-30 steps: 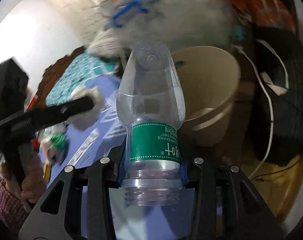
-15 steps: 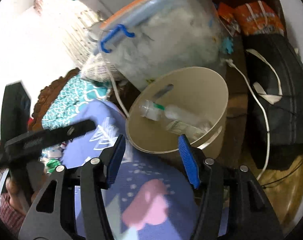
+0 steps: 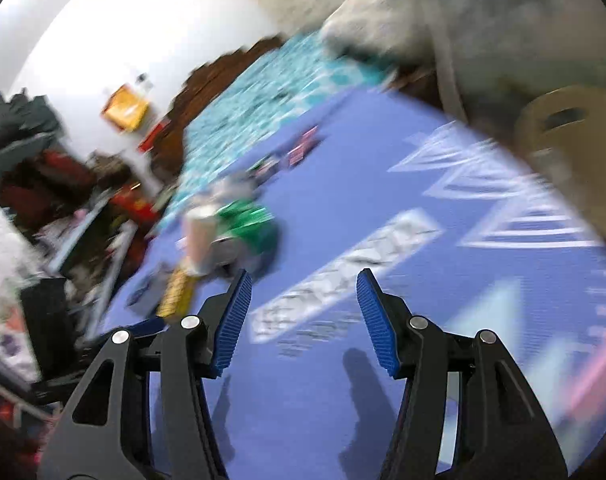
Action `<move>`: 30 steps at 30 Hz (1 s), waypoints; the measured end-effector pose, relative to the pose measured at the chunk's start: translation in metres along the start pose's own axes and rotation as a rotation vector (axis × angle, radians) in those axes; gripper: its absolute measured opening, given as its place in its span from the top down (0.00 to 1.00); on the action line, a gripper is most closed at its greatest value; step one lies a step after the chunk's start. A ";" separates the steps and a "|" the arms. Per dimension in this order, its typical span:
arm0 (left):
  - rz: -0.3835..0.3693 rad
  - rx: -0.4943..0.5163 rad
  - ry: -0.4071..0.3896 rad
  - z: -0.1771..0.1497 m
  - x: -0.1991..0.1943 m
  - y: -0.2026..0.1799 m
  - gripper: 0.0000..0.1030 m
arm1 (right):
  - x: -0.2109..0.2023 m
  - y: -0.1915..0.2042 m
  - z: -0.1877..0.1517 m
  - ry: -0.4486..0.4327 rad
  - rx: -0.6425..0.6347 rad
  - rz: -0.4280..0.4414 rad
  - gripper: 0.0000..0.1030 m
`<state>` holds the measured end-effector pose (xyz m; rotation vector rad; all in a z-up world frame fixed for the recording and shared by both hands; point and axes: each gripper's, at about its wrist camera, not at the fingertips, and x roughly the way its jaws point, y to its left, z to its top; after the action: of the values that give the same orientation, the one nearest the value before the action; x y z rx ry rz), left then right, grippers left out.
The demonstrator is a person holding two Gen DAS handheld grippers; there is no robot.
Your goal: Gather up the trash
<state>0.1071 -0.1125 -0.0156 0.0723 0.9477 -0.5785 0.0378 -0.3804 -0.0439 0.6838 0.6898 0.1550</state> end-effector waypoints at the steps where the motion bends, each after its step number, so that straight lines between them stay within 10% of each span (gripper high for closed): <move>1: 0.031 -0.064 -0.016 0.001 -0.008 0.023 0.26 | 0.014 0.005 0.006 0.032 0.011 0.036 0.44; 17: 0.279 -0.151 0.023 0.028 0.043 0.080 0.19 | 0.172 0.027 0.072 0.283 -0.020 0.107 0.44; 30: 0.338 -0.122 0.021 0.023 0.050 0.073 0.45 | 0.162 0.060 0.030 0.338 -0.093 0.230 0.71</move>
<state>0.1829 -0.0799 -0.0547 0.1264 0.9642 -0.2078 0.1866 -0.2938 -0.0757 0.6524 0.9199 0.5208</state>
